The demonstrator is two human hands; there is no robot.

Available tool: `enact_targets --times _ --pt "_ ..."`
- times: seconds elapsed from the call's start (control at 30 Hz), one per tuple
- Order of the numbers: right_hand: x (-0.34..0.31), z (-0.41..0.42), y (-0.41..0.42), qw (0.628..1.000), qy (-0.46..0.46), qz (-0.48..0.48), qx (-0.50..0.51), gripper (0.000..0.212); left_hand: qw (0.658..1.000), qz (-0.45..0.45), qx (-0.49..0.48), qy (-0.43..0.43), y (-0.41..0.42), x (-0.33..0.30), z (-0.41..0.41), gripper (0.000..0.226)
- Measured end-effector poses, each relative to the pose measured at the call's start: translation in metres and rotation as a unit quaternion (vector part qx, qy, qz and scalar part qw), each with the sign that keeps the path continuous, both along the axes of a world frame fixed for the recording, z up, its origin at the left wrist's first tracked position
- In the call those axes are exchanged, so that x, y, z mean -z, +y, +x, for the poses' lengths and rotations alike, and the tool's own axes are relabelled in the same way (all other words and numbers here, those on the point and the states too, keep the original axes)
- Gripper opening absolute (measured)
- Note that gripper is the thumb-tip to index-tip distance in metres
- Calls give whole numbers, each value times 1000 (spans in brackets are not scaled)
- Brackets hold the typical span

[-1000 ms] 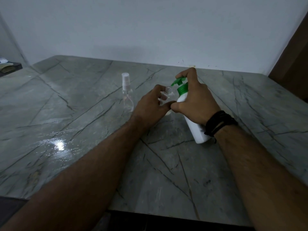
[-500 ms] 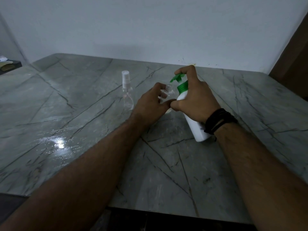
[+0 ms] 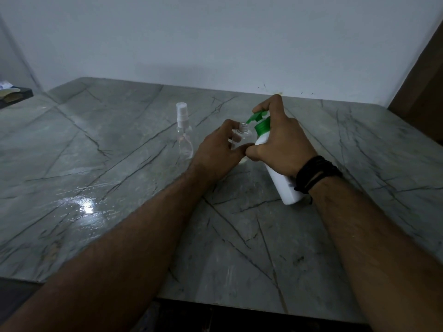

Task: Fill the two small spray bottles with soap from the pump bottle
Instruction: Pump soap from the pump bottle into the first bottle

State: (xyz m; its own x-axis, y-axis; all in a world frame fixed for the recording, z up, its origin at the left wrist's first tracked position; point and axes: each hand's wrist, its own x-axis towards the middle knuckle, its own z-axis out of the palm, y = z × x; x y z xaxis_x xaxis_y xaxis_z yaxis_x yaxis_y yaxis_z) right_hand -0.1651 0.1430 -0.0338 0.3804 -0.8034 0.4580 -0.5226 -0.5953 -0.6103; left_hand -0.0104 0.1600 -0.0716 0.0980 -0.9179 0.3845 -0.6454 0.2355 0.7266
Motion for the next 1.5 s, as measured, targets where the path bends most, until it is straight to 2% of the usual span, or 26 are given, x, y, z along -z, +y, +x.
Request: enact_targets --times 0.2,0.43,0.6,1.5 --pt "2 0 1 1000 -4 -6 5 77 1000 -7 0 6 1 0 0 48" --pt "0 0 1 1000 -6 -6 2 71 1000 -3 2 3 1 1 0 47" --pt "1 1 2 1000 -7 -11 2 78 1000 -3 2 0 1 0 0 47" --pt "1 0 0 1000 -9 -3 -3 72 1000 -1 1 -1 0 0 0 46"
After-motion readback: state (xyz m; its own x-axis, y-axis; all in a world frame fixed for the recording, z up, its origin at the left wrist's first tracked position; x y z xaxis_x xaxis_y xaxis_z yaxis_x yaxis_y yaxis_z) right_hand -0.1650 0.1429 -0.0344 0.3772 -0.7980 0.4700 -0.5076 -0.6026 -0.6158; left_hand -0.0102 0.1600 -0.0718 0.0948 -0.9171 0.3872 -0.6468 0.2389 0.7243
